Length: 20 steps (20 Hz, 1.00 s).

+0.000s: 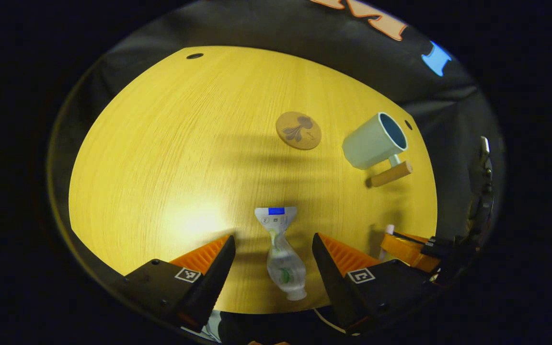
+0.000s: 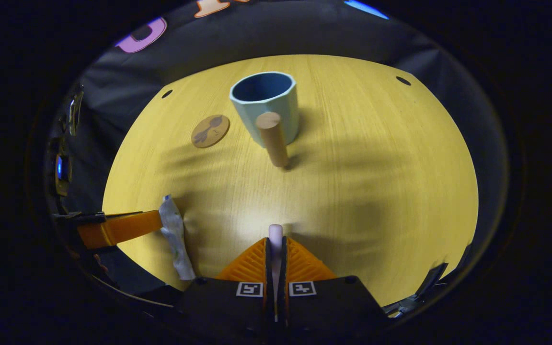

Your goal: Put the toothbrush and toothpaste on the desktop into the cup, then pick up the cup and place it on the coaster on the desktop.

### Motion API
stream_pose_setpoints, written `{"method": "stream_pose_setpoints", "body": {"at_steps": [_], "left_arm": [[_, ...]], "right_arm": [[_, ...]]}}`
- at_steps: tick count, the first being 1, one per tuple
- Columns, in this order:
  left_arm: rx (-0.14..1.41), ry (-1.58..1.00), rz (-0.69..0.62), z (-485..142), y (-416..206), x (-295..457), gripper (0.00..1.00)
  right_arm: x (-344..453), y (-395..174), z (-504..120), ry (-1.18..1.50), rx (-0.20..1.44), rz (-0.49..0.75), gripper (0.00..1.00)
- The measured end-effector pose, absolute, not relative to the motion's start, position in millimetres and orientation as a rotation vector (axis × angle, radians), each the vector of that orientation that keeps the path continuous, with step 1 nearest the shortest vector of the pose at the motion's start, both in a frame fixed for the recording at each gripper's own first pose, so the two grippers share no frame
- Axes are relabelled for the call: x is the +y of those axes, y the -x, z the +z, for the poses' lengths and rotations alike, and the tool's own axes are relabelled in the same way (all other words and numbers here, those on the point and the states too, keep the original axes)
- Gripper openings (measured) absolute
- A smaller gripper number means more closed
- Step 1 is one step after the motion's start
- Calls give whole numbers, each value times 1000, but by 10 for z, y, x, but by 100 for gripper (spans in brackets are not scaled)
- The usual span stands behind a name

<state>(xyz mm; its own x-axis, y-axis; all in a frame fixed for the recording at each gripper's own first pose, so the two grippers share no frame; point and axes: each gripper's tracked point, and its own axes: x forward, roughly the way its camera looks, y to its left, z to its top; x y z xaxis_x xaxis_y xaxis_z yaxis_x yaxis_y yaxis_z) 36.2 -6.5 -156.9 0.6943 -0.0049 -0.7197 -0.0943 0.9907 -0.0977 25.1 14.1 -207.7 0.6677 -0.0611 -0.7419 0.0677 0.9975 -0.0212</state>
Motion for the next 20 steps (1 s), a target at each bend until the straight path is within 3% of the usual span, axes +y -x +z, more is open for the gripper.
{"method": "stream_pose_setpoints", "body": {"at_steps": [2, 5, 9, 10, 15, 20], "left_arm": [[821, 128, 81, -1620, -430, -67, 94], [846, 125, 113, -1688, -522, -108, 83], [867, 148, 151, -1782, -569, -155, 62], [869, 155, 152, -1801, -582, -184, 53], [928, 169, 210, -1924, -515, -96, 31], [886, 196, 214, -1907, -561, -122, 10]], "right_arm": [[-8, -242, -2056, -13, 830, -80, 5], [-199, -241, -2035, -35, 837, -80, 5], [-357, -277, -1996, -57, 829, -77, 5], [-399, -281, -1987, -58, 829, -77, 6], [-530, -277, -1959, -85, 835, -79, 5], [-636, -256, -1968, -87, 840, -90, 5]]}}
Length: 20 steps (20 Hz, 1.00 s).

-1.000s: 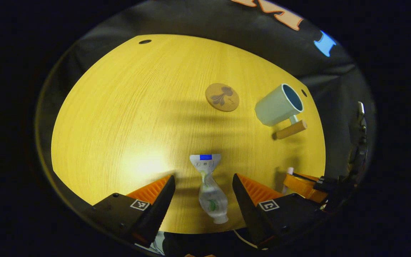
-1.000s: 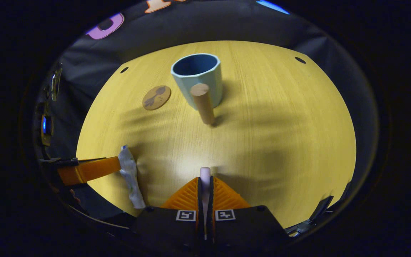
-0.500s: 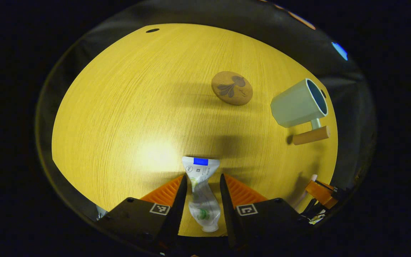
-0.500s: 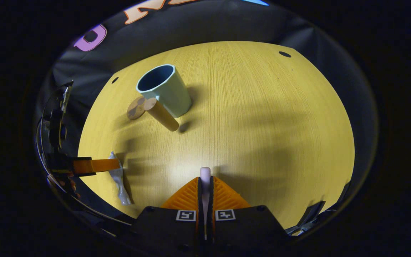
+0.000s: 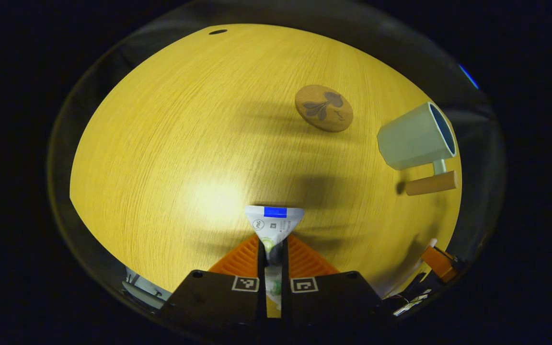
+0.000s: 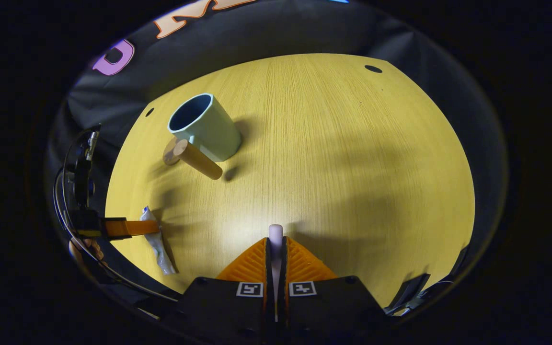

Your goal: Put the toothbrush and toothpaste on the desktop into the cup, then pick up the cup and place it on the coaster on the desktop.

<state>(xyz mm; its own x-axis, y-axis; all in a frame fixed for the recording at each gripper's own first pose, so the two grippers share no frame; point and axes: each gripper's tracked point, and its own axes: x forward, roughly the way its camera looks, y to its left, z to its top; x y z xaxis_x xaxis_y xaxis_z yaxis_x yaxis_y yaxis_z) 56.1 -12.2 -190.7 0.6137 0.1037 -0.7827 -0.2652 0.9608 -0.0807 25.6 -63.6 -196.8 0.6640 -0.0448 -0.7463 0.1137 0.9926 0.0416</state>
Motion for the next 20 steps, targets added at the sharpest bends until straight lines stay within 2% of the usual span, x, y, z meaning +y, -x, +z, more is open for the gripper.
{"method": "stream_pose_setpoints", "body": {"at_steps": [4, 11, 17, 20], "left_arm": [[795, 246, 148, -1808, -628, -127, 1], [525, 182, 40, -1083, -661, -247, 1], [335, 115, -63, -465, -699, -257, 0], [190, 82, -91, -111, -772, -189, 0]], "right_arm": [[-700, -279, -1918, -110, 817, -106, 6], [-704, -434, -1413, -183, 668, -118, 6], [-384, -546, -497, -232, 410, -70, 5], [-211, -680, -60, -256, 261, -47, 5]]}}
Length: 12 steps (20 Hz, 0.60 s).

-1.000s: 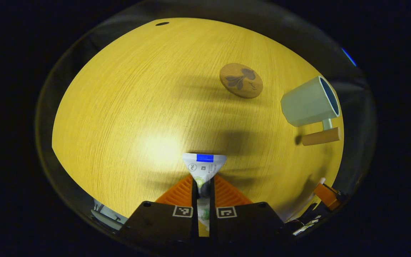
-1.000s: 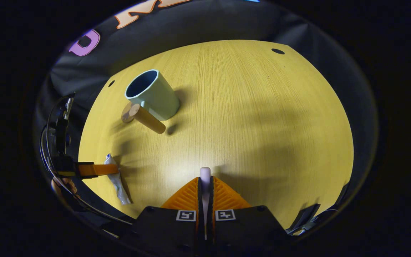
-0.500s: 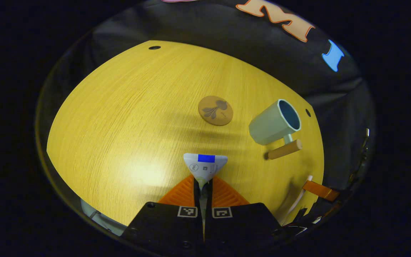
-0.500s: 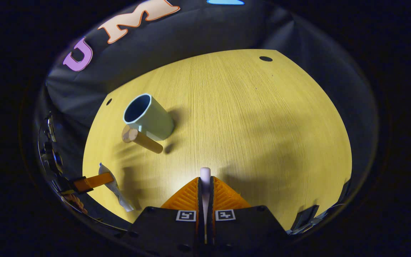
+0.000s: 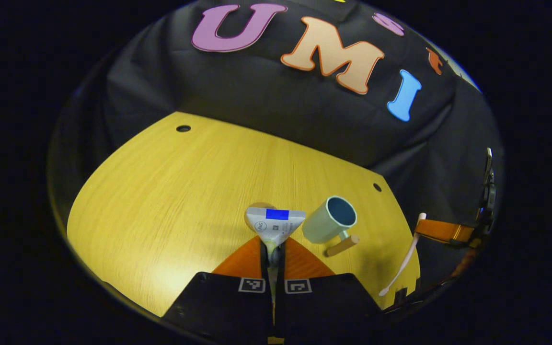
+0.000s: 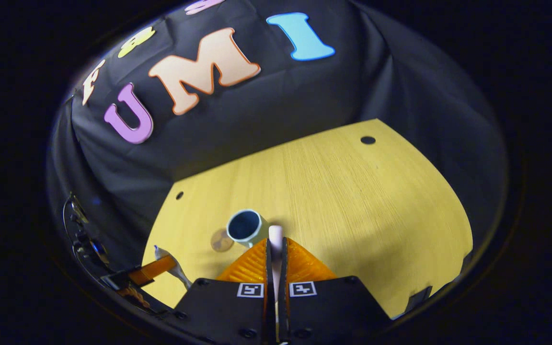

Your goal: Put the toothbrush and toothpaste on the desktop into the cup, then pick up the cup and place it on the coaster on the desktop.

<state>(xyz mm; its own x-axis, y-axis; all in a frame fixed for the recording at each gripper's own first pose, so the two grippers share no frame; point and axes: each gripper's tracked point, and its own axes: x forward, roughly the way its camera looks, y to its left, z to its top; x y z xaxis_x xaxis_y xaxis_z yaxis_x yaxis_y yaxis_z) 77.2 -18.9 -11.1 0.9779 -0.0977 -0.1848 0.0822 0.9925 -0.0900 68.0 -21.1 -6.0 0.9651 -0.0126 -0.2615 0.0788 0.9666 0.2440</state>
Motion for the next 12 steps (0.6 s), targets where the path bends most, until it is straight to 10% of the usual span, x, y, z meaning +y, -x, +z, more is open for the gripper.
{"method": "stream_pose_setpoints", "body": {"at_steps": [12], "left_arm": [[-53, 15, -350, 430, -1376, -411, 0]], "right_arm": [[234, -1433, 839, -276, -230, 39, 5]]}}
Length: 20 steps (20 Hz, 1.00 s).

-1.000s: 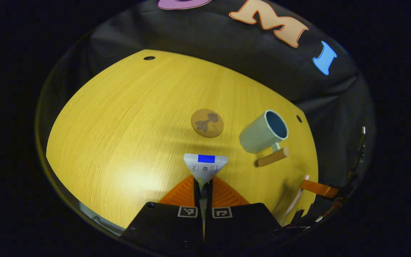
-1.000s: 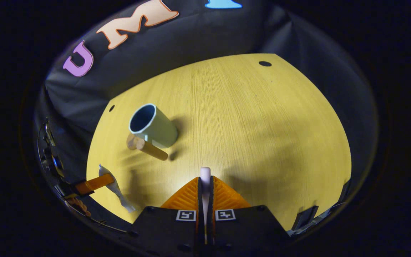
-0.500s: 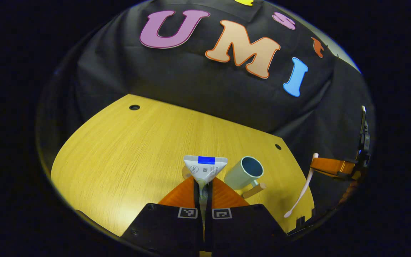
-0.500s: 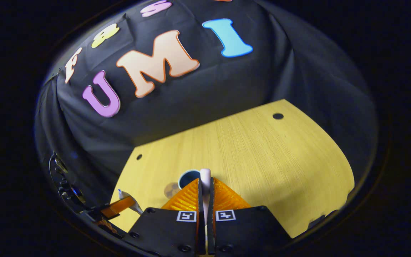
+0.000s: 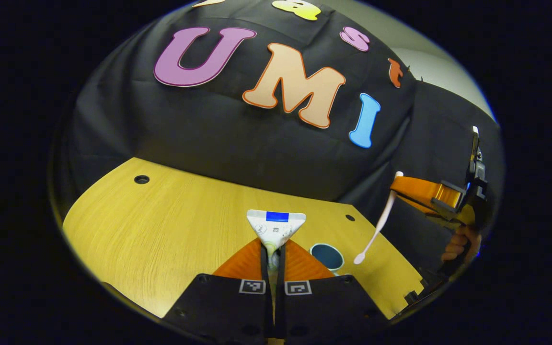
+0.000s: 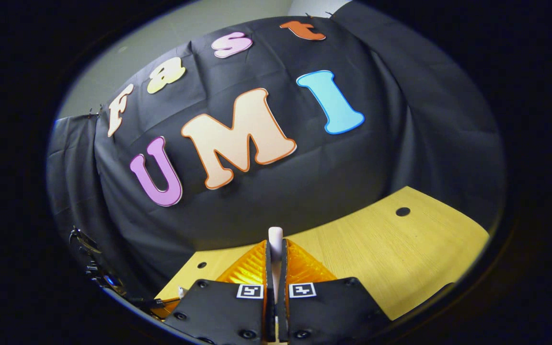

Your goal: Put the toothbrush and toothpaste on the desktop into the cup, then pick up the cup and place it on the coaster on the desktop.

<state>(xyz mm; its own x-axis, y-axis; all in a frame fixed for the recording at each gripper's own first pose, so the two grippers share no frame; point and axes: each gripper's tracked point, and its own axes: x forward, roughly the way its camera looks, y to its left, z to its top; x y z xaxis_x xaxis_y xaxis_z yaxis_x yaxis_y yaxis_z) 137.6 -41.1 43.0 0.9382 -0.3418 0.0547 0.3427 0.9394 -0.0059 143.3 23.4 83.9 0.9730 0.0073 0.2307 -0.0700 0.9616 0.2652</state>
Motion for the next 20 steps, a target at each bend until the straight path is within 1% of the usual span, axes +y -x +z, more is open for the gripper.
{"method": "stream_pose_setpoints", "body": {"at_steps": [5, 8, 10, 12, 13, 15, 18, 20], "left_arm": [[-196, -38, -443, 772, -1549, -650, 0], [-251, -33, -510, 879, -1609, -862, 0], [-284, -18, -547, 938, -1638, -985, 0], [-300, -13, -577, 915, -1658, -1085, 0], [-299, -8, -593, 884, -1668, -1134, 0], [-302, -10, -612, 833, -1685, -1205, 0], [-307, -23, -640, 794, -1737, -1341, 0], [-295, -32, -664, 715, -1764, -1448, 0]], "right_arm": [[231, -1883, 322, -256, -213, 34, 5], [220, -1979, 113, -237, -210, 13, 5], [218, -2041, 2, -217, -199, 8, 7], [206, -2005, -95, -235, -173, 20, 12], [158, -2023, -96, -248, -175, 12, 16], [44, -1978, -81, -262, -183, -4, 27], [-236, -1838, -37, -281, -205, -59, 100], [-482, -1699, -50, -288, -216, -110, 98]]}}
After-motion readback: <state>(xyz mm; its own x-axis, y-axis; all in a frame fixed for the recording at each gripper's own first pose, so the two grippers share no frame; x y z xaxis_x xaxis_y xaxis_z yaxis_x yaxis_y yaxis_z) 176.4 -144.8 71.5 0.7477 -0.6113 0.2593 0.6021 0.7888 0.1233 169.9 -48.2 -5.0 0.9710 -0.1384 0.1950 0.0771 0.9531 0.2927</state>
